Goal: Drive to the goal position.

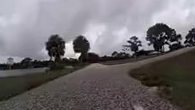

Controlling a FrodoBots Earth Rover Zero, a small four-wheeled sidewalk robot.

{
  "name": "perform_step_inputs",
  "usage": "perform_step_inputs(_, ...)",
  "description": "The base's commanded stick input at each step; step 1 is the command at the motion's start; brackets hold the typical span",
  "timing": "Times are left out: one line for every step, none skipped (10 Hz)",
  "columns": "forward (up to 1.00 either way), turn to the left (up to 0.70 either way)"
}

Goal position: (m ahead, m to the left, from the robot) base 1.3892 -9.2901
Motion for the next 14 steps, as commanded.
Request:
perform_step_inputs(0.7, 0.0)
perform_step_inputs(0.7, 0.0)
perform_step_inputs(0.7, 0.0)
perform_step_inputs(0.7, 0.0)
perform_step_inputs(0.7, 0.0)
perform_step_inputs(0.7, 0.0)
perform_step_inputs(0.7, 0.0)
perform_step_inputs(0.7, 0.0)
perform_step_inputs(0.7, 0.0)
perform_step_inputs(0.7, 0.0)
perform_step_inputs(0.7, -0.01)
perform_step_inputs(0.7, -0.07)
perform_step_inputs(0.7, -0.29)
perform_step_inputs(0.7, -0.33)
